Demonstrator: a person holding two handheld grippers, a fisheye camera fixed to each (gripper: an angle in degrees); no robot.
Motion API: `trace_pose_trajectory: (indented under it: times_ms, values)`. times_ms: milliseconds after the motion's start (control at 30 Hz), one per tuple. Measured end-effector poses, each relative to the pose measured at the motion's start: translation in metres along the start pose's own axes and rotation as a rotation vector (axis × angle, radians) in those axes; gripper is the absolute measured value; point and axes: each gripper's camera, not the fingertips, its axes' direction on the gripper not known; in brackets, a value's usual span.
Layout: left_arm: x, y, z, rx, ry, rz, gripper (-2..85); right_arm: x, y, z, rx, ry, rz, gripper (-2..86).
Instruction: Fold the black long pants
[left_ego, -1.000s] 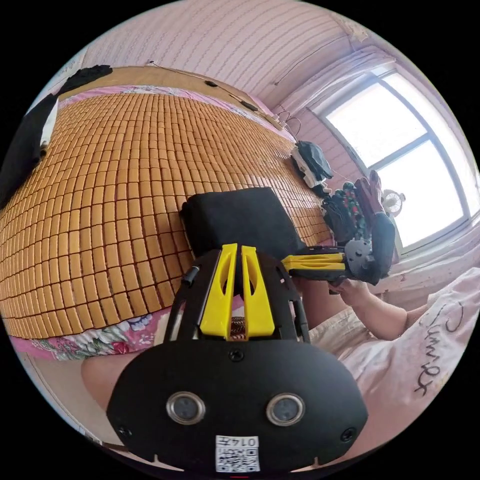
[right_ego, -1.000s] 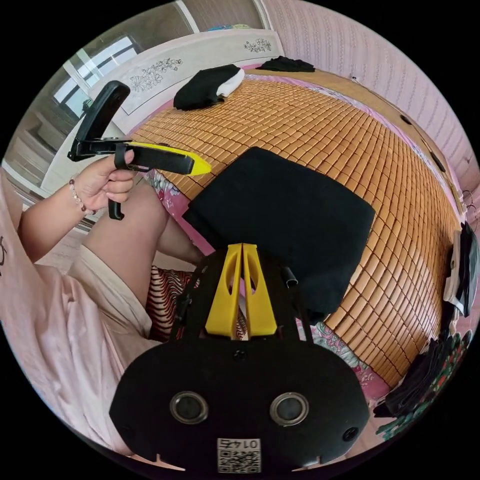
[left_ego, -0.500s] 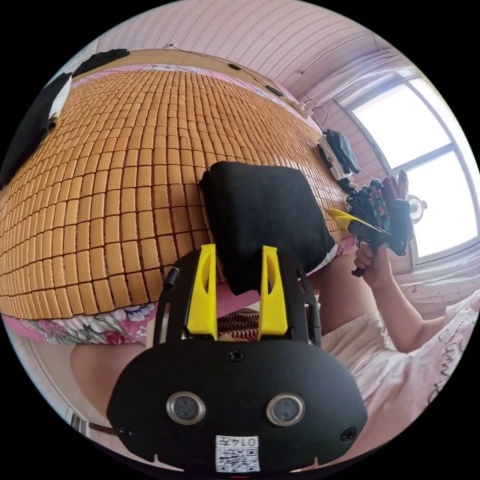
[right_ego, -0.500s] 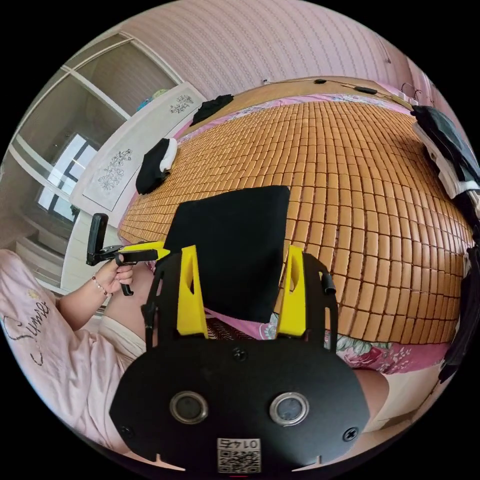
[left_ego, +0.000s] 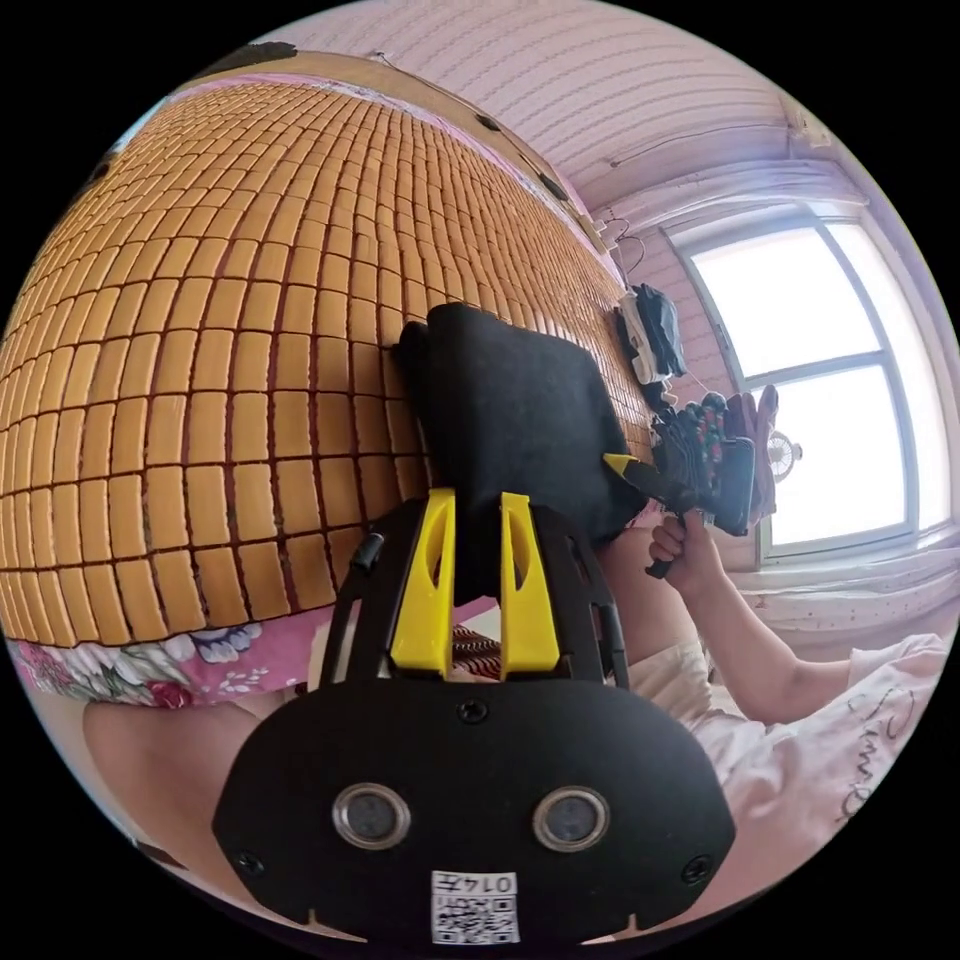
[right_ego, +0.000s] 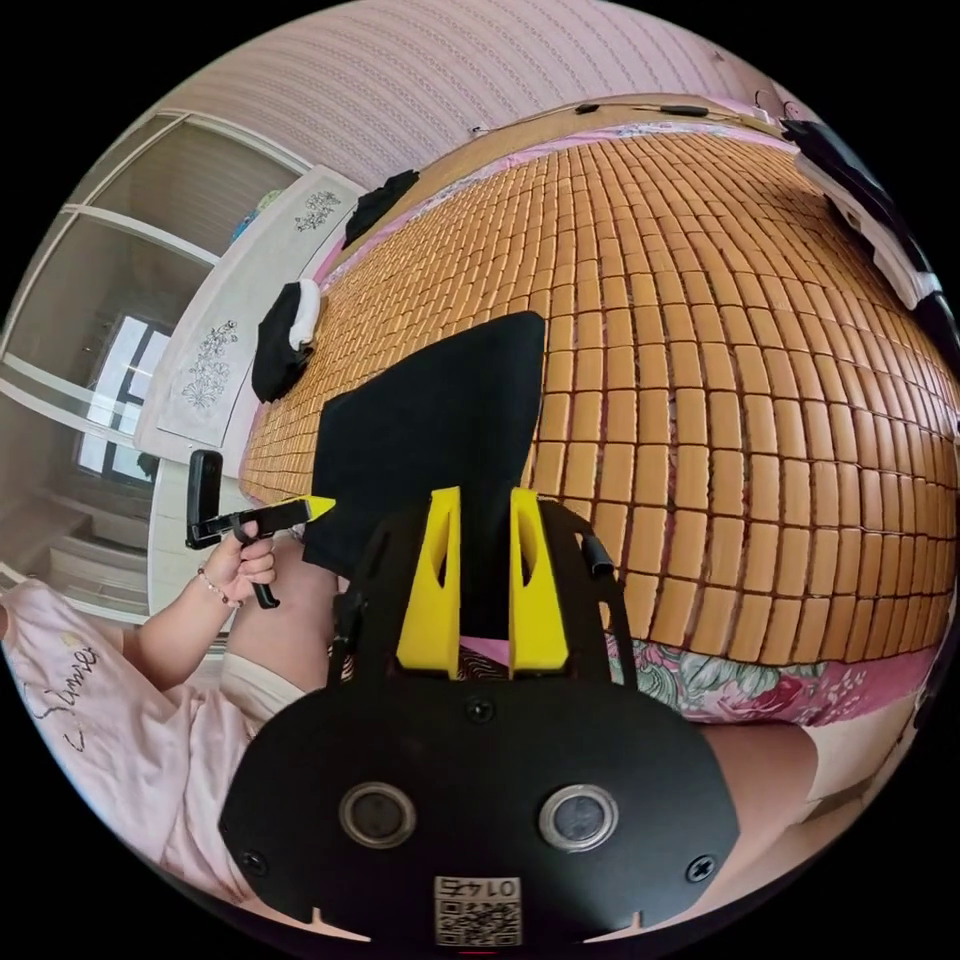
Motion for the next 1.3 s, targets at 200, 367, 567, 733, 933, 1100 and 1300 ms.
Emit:
trace_pose_trajectory:
  times_ms: [200, 367, 567, 733, 933, 1100, 1300]
  values:
    - [0.0, 0.015, -0.007, 0.022, 0.017, -0.064, 5.6, -0.094, -0.007, -0.047, 0.041, 0.086, -0.249, 5.4]
    - [0.033, 0.016, -0.002, 0.152, 0.176, -0.003, 5.6, -0.15, -0.031, -0.116, 0.116, 0.165, -0.472, 4.9]
    - [0.153, -0.071, 0.046, 0.19, 0.258, 0.255, 5.7, -0.135, -0.092, -0.23, 0.145, 0.376, -0.542, 5.0]
    - [0.272, -0.17, 0.108, 0.233, 0.275, 0.419, 6.1, -0.096, -0.176, -0.328, 0.152, 0.567, -0.47, 6.1]
    - [0.33, -0.26, 0.244, 0.134, 0.132, 0.339, 7.2, -0.021, -0.289, -0.348, -0.062, 0.864, -0.126, 8.7]
    - [0.319, -0.271, 0.297, 0.045, 0.036, 0.405, 7.0, -0.028, -0.323, -0.289, -0.267, 0.946, -0.204, 8.2]
    - [0.281, -0.225, 0.217, 0.113, 0.066, 0.547, 7.1, -0.111, -0.341, -0.281, -0.184, 0.935, -0.298, 7.8]
